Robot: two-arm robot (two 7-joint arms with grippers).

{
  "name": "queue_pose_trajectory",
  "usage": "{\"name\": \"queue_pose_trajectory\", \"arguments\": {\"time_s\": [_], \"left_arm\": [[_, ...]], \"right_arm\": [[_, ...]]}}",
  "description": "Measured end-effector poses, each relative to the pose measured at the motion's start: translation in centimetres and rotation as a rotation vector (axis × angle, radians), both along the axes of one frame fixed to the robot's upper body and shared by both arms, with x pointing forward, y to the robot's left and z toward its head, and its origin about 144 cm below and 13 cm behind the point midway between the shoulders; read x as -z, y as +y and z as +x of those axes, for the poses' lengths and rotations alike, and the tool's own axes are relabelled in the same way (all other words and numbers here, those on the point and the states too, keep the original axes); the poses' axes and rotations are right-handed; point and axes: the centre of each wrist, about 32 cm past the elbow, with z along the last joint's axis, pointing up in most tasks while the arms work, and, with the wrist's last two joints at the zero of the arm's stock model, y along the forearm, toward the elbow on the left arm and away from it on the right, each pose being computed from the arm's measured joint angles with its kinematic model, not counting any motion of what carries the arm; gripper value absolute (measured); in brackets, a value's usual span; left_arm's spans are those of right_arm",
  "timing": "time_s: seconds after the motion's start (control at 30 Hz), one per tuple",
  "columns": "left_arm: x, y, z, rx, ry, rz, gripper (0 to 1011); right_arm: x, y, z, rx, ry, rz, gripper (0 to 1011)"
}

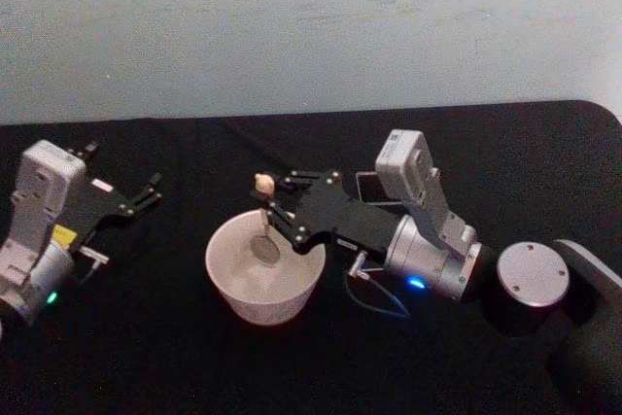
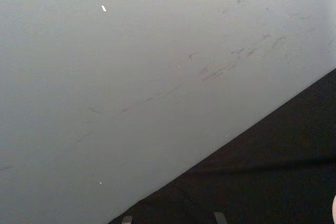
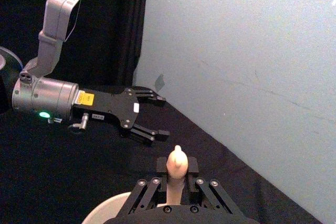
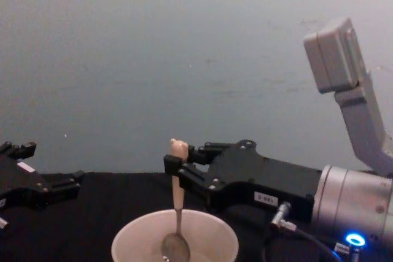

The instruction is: Pick up the stirring spoon with one hand, stir inside the cup, then place it back in its original position.

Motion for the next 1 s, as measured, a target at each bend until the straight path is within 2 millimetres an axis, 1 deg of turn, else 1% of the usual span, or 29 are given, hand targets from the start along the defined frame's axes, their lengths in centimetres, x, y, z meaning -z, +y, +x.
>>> {"name": "queue_pose_trajectory", "arguments": {"time_s": [0.37,0.6,0.73,1.0], "left_arm": [[0.0,0.0,0.0,0.0,0.0,0.0,1001],[0.0,0.0,0.0,0.0,0.0,0.0,1001],[0.0,0.0,0.0,0.0,0.0,0.0,1001],[0.0,0.0,0.0,0.0,0.0,0.0,1001]], "right_arm": [[0.4,0.2,0.1,0.024,0.001,-0.014,211],[0.4,-0.5,0.1,0.051,0.004,-0.017,211],[0.3,-1.1,-0.4,0.054,0.009,-0.012,211],[0.0,-2.1,-2.0,0.032,0.035,0.01,211]]}}
